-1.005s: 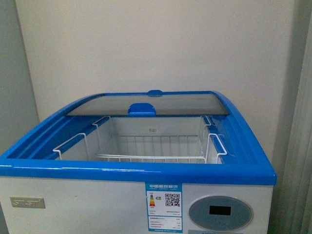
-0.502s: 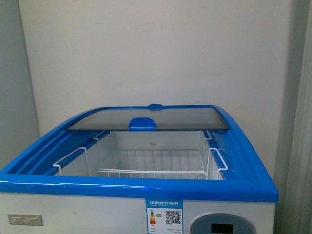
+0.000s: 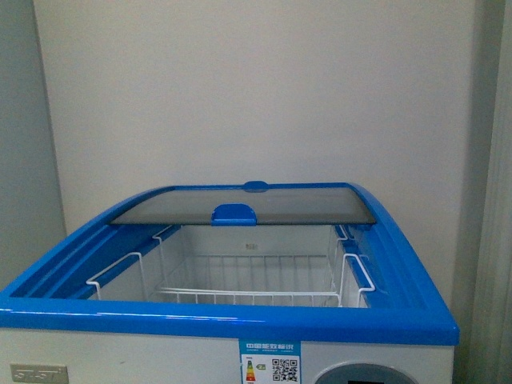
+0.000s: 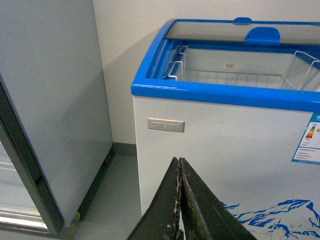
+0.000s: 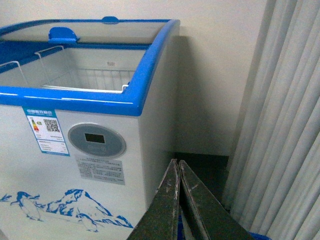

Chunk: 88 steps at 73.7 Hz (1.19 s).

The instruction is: Put drink in fridge

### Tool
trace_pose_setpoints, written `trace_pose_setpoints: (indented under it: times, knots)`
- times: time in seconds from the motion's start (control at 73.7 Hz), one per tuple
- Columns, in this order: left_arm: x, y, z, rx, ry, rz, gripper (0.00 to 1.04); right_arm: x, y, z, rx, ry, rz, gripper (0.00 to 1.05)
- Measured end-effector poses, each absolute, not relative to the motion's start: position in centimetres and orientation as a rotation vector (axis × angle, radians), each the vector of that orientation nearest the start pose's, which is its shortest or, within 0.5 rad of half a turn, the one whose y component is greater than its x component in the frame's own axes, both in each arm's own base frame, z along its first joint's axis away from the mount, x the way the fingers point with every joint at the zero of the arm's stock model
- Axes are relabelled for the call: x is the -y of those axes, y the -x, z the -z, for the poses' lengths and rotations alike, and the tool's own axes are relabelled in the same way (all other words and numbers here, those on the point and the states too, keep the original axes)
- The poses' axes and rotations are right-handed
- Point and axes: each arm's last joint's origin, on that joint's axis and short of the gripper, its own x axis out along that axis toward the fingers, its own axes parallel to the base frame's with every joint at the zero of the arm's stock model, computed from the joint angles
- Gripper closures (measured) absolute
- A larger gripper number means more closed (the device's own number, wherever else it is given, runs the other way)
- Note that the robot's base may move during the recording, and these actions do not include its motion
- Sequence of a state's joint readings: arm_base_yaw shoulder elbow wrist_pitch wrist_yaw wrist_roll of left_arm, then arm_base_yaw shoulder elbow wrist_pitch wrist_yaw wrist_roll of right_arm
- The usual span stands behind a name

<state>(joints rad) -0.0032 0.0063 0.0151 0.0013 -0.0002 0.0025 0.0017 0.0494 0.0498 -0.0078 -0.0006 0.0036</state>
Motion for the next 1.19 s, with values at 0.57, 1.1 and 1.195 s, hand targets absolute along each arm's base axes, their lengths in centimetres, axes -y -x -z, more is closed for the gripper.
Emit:
trace_pose_setpoints:
  times: [0.57, 1.1, 1.195]
  knots:
    - [0.03, -9.72, -16.83, 0.010, -0.002, 0.003, 0.67, -0.02, -9.71, -16.83, 0.007, -0.002, -0.002, 0.65]
    - [0.03, -9.72, -16.83, 0.010, -0.002, 0.003, 0.08, -0.02, -9.71, -16.83, 0.008, -0.002, -0.002, 0.08]
    - [0.03, -9.72, -16.82, 0.010, -0.002, 0.003, 0.08, -0.02, -9.71, -16.83, 0.008, -0.003, -0.002, 0.08]
